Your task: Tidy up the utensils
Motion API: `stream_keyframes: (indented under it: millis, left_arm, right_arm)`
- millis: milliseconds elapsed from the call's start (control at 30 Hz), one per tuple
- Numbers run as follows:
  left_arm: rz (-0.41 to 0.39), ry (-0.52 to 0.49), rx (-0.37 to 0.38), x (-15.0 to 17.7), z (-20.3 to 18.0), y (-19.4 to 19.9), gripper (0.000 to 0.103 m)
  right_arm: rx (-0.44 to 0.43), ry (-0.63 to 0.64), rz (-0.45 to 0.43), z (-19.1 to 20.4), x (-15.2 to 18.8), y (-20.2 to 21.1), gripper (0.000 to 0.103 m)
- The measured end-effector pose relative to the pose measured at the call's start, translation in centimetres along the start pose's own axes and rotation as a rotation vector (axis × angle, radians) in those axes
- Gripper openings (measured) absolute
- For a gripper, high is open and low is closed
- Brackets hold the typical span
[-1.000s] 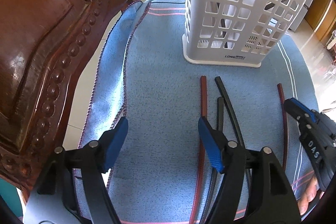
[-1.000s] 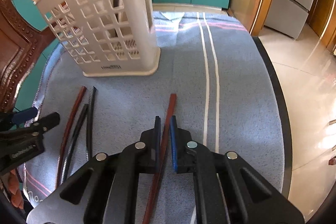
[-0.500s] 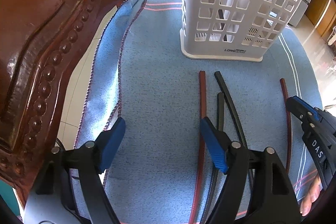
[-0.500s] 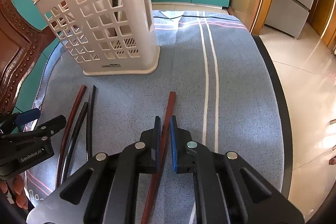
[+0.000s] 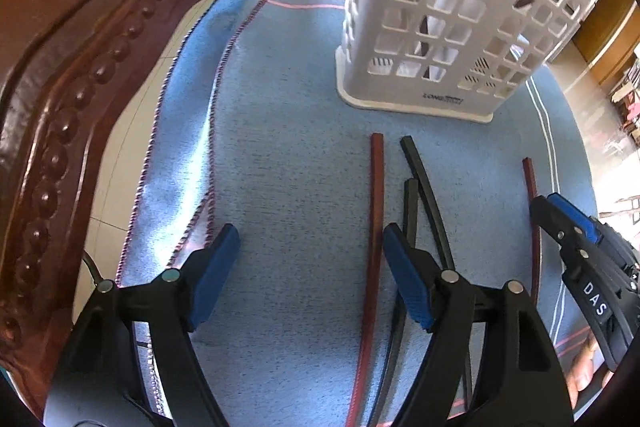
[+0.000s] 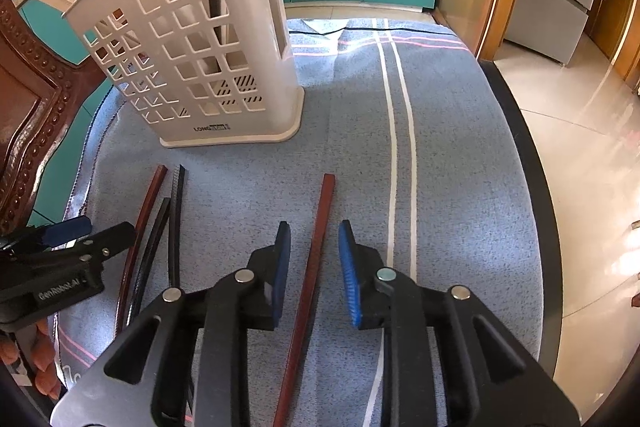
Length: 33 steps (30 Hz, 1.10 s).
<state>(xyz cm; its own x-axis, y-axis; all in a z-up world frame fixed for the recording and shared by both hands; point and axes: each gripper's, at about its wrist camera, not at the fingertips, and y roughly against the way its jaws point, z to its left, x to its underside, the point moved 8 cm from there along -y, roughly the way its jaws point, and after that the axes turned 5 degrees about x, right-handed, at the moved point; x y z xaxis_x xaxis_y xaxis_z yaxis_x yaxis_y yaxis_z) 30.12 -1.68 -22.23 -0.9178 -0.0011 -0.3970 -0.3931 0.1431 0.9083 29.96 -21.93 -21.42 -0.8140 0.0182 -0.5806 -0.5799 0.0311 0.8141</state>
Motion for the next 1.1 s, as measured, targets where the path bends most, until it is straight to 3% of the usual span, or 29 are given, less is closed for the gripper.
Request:
stream_keyframes:
  millis: [233, 467, 1100]
  left_arm:
    - [0.001, -0.020, -0.042, 0.1, -1.1, -0.8, 0.076]
    - [0.000, -0.023, -0.047, 0.2, -2.0, -0.9, 0.077]
    - [-0.001, -0.029, -0.051, 0.9, -1.3, -1.0, 0.082]
  right_arm:
    - [0.016, -0.003, 0.018, -0.4, 0.4, -0.5, 0.025]
    - [0.026, 0.012, 0.018, 0.0, 0.5, -0.7, 0.033]
    - [0.047, 0.051, 0.004, 0.5, 0.8, -0.7, 0.040]
